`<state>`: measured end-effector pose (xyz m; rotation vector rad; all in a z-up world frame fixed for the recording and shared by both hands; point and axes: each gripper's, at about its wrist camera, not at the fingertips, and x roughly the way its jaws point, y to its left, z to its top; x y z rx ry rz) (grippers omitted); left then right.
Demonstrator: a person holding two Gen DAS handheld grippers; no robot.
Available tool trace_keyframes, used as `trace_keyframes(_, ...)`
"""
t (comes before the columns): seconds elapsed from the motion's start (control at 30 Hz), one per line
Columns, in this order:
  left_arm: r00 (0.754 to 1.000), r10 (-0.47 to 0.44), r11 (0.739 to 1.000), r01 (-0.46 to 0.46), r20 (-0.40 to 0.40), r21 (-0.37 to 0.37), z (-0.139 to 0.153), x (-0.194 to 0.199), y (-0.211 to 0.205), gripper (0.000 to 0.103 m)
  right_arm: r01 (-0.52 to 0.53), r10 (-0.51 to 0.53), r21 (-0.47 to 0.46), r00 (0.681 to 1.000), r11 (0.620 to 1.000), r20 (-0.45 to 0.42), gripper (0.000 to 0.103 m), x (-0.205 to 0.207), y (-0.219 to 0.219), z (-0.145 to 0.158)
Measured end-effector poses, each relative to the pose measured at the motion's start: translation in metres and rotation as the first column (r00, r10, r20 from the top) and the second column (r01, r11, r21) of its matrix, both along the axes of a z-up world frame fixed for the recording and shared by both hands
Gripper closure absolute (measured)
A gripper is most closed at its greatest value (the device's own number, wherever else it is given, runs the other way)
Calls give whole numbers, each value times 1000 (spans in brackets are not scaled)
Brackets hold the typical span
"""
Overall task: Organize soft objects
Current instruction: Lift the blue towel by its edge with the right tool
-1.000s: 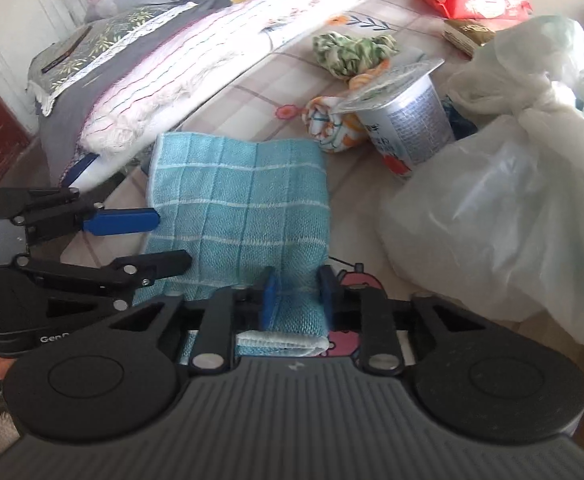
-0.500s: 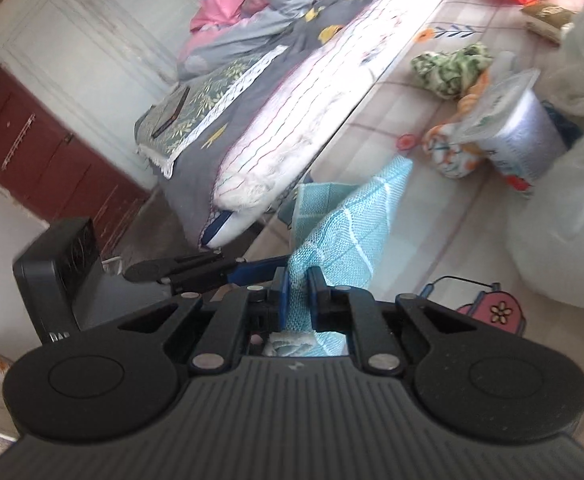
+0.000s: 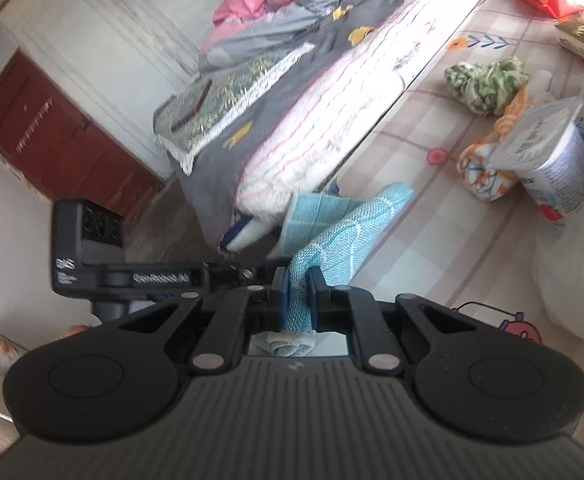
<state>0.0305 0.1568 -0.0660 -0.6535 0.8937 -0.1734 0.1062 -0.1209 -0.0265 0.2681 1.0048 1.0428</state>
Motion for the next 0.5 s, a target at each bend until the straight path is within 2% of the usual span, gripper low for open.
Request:
trace_keyframes(0.13, 1000, -7, 996, 5, -24, -94, -13, 16, -4, 56, -31, 31, -3, 999, 1000, 21, 94, -5, -5, 2)
trace_keyframes(0.3, 998, 17, 974, -30, -59, -226, -25, 21, 6, 56, -102, 102, -12, 994, 995, 42, 94, -13, 7, -6)
trace_keyframes(0.4, 996, 37, 955, -58, -79, -290, -31, 19, 14, 56, -140, 140, -4, 990, 990, 29, 94, -11, 20, -14)
trace_keyframes(0.5, 995, 47, 945, -72, -86, -319, -35, 20, 18, 56, -170, 170, -2, 985, 985, -1, 94, -6, 33, -24)
